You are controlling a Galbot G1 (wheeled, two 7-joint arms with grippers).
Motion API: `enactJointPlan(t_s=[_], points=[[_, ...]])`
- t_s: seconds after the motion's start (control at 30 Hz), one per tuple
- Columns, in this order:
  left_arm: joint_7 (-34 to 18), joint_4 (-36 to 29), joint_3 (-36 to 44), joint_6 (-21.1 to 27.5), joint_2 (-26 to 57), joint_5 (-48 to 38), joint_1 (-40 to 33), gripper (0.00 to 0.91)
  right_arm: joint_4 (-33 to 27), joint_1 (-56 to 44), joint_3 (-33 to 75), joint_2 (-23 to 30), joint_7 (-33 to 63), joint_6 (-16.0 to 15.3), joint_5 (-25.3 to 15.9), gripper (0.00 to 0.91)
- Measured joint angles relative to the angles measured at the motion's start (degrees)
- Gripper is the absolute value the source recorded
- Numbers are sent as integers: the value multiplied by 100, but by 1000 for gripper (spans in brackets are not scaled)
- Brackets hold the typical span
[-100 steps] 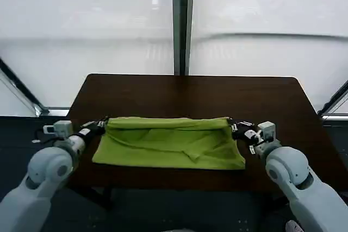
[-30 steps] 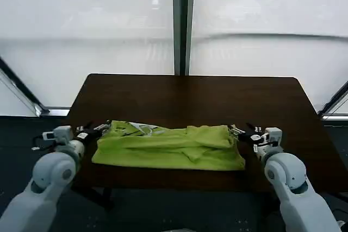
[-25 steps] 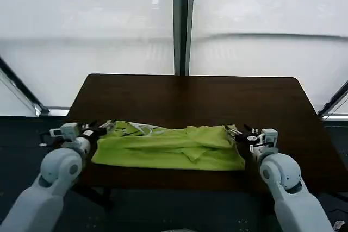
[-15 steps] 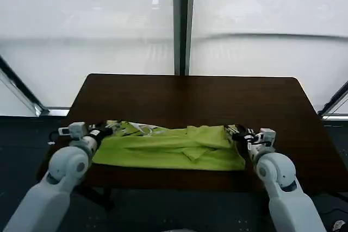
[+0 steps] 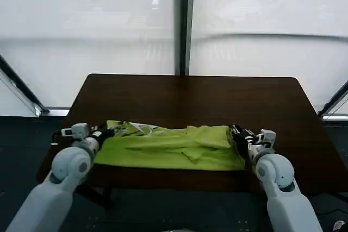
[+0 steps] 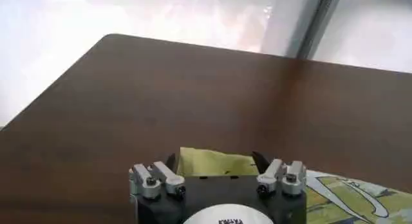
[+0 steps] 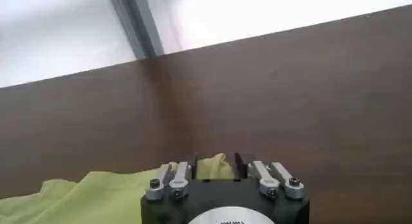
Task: Fold and organize the clothes.
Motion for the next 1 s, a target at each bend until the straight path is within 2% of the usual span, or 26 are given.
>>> enactJointPlan(t_s=[0.03,0.07,0.1,0.13,0.2,0.23,0.27,0.33,0.43,1.0], points=[[1,29,2,-13,-9,0,-22,741,-1,-3,0,0,1,2,-6,185],[1,47,2,-22,-13,-2,-37,624,-2,-3,0,0,1,2,-9,127],[1,75,4,-24,-19,-11,-63,585,-3,-4,-2,0,0,2,-13,117],[2,98,6,-31,-22,-16,-83,439,-2,-4,-6,0,-1,2,-15,107],[6,138,12,-40,-25,-21,-104,273,-5,1,-12,0,-1,2,-24,98],[9,158,13,-41,-27,-21,-112,244,-5,1,-18,0,-1,2,-30,78],[12,170,13,-42,-29,-23,-117,156,-5,1,-20,0,-2,2,-34,49],[19,191,17,-44,-32,-28,-119,137,-4,-2,-24,1,-3,2,-48,20],[35,228,18,-60,-34,-17,-116,0,0,-9,-23,0,-5,9,-55,0],[103,159,-130,-225,-66,127,8,0,54,-165,283,183,63,338,-108,0]])
